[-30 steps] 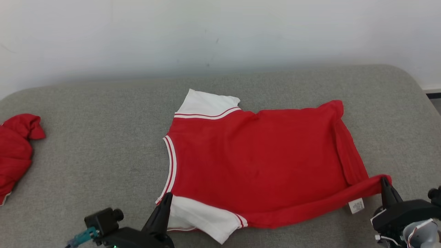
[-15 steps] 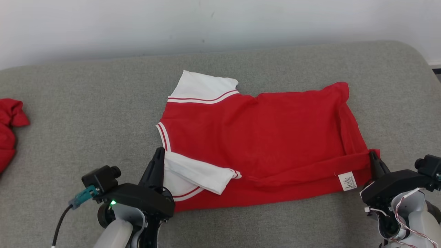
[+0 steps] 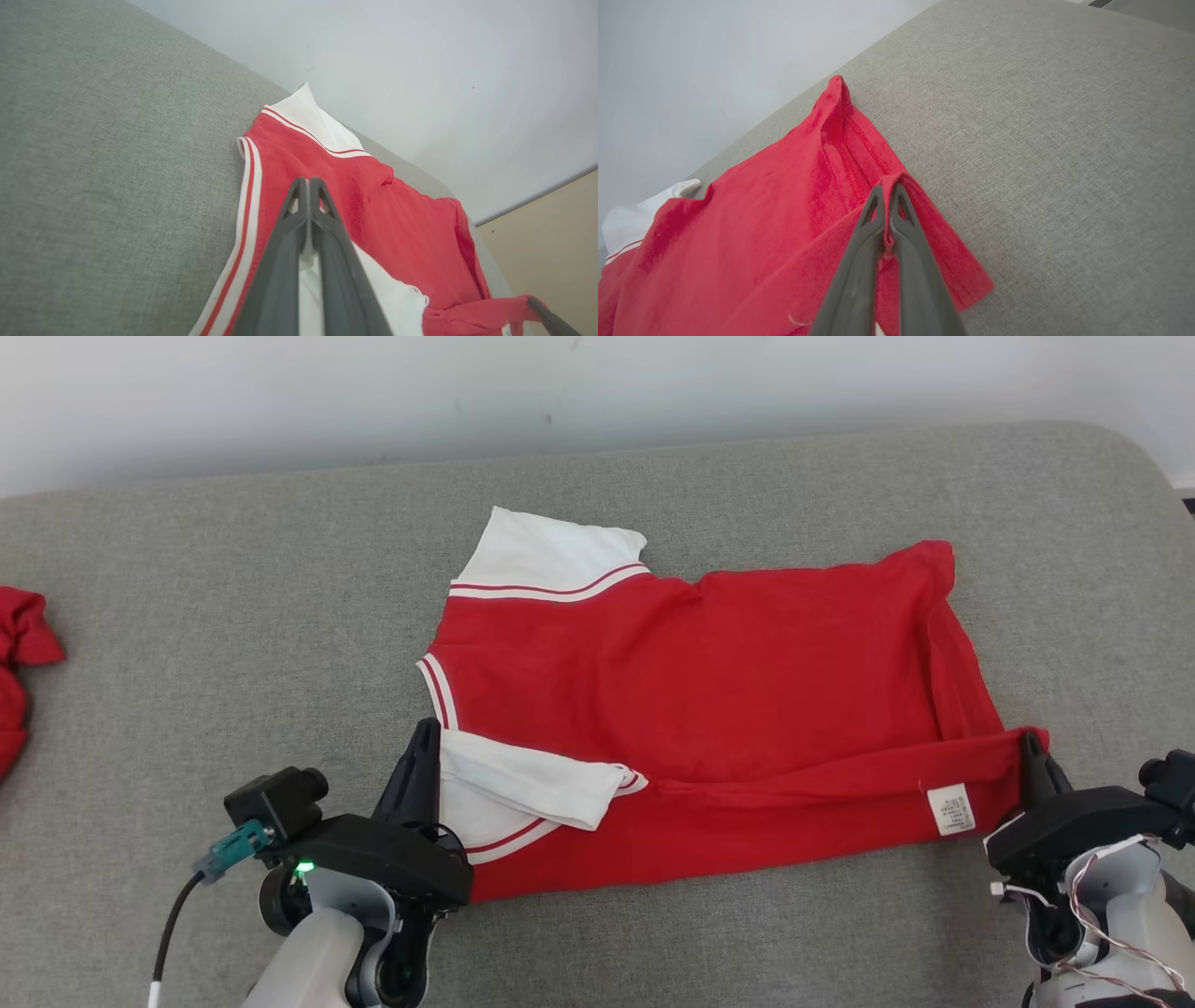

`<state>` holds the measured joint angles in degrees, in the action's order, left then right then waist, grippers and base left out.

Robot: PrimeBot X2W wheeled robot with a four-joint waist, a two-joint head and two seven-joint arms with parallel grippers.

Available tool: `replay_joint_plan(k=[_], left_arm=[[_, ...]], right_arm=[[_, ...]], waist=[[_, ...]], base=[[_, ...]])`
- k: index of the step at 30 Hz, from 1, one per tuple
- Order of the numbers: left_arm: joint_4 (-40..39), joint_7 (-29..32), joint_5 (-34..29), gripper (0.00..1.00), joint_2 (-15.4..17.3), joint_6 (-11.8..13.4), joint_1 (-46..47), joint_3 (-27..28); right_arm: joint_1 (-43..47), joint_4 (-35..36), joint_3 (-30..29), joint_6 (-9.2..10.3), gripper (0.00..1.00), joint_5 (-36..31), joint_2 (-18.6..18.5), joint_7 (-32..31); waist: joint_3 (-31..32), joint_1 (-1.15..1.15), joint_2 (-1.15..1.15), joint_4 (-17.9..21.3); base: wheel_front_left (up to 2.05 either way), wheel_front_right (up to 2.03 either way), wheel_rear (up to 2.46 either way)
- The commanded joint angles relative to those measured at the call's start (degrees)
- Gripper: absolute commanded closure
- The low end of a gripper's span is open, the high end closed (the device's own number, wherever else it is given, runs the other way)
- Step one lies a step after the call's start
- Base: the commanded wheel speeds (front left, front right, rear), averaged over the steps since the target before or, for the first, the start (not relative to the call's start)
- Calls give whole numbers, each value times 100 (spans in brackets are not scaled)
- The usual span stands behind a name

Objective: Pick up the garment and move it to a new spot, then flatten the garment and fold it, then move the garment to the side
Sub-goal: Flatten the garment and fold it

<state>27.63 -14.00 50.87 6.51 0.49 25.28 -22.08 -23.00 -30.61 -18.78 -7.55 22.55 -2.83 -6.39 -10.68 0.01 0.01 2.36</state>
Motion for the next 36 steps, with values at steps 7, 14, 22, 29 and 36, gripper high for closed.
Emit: replay_joint_plan(k=[7, 14, 22, 29, 36], left_arm=[[199, -90, -350, 0, 39, 21, 103, 21], [-85, -121, -1076, 0, 127, 63, -344, 115], [-167, -72, -1746, 0, 271, 283, -1031, -316], [13, 97, -2002, 0, 299, 633, -985, -489], [197, 331, -2012, 0, 267, 789, -828, -533]], right_arm=[[-229, -100, 115, 13, 0, 187, -11, 542], [-3, -73, 92, 13, 0, 5, -44, 638], [598, 175, 141, 13, 0, -842, -393, 99], [638, 197, 59, 13, 0, -1550, -422, -337], [238, -124, -6, 13, 0, -1658, -272, -714]], waist=[[49, -1, -1, -2], [201, -1, -1, -77], [278, -1, -1, -115], [115, -1, -1, -102], [-99, -1, -1, -115]], base=[[0, 0, 0], [0, 0, 0], [0, 0, 0], [0, 0, 0], [0, 0, 0]])
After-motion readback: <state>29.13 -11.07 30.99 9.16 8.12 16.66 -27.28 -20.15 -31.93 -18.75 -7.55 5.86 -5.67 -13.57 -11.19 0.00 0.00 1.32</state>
